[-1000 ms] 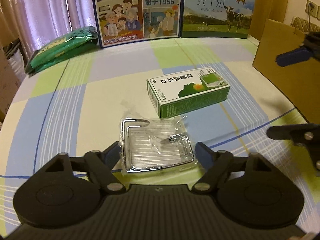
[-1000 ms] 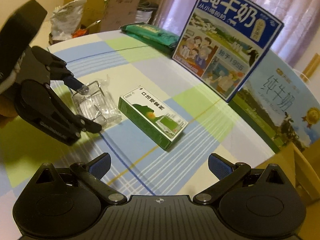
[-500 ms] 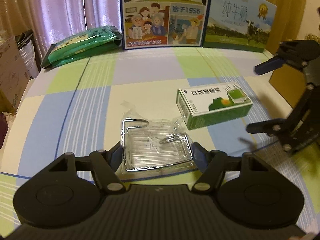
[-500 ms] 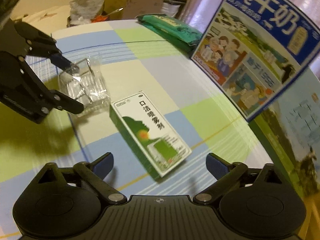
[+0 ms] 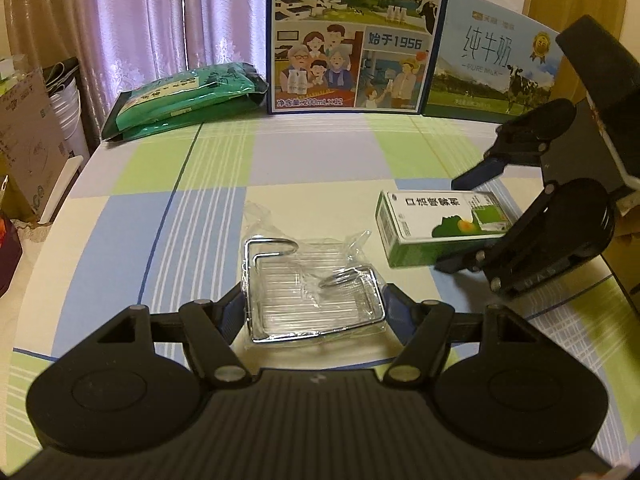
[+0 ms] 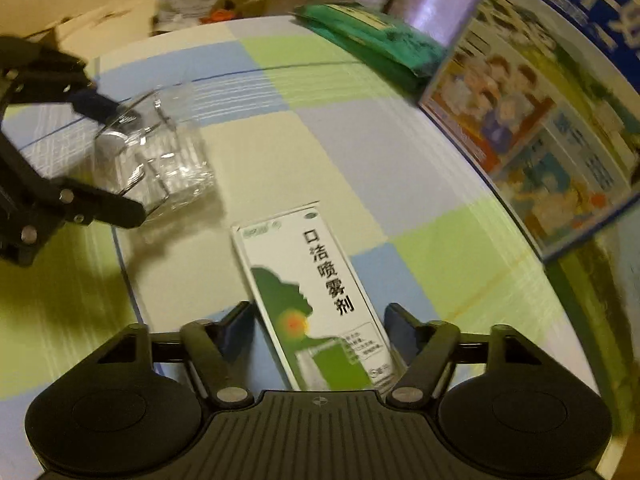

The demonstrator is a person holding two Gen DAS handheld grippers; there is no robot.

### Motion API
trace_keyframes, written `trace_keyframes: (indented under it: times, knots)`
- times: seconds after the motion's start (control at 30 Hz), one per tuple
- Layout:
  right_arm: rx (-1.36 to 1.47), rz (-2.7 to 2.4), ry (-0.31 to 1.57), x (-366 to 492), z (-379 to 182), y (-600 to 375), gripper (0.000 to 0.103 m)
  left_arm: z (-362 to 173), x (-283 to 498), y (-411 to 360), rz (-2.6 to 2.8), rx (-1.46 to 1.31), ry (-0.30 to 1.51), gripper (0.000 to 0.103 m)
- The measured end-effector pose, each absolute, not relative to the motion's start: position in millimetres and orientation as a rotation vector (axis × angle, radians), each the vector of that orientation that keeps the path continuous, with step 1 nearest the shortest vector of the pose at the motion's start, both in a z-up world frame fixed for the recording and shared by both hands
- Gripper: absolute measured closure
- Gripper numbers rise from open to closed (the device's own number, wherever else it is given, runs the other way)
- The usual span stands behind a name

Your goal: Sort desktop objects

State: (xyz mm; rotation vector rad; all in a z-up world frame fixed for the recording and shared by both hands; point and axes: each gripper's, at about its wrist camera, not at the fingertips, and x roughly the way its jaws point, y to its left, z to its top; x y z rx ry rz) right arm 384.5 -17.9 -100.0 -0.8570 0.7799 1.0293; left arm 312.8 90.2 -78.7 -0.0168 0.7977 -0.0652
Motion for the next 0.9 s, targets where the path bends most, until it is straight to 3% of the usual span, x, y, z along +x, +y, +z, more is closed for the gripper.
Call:
trace_keyframes:
  times: [0.17, 0.37, 0.9]
  knots:
    - [-0.629, 0.876, 0.927, 380.9, -91.4, -40.8, 0.050, -83.3, 311.9, 86.6, -0.079, -0.012, 0.815, 0.036]
    - [-0.403, 0.732, 1.024, 343.3, -83.4, -77.9, 0.051, -88.6, 307.5, 66.0, -0.134, 0.029, 0.839, 0.036]
    - [-0.182, 0.511, 0.990, 210.6, -74.9, -176.0, 0.051, -81.6, 233.6, -0.3, -0.265, 0.080, 0.918, 0.036]
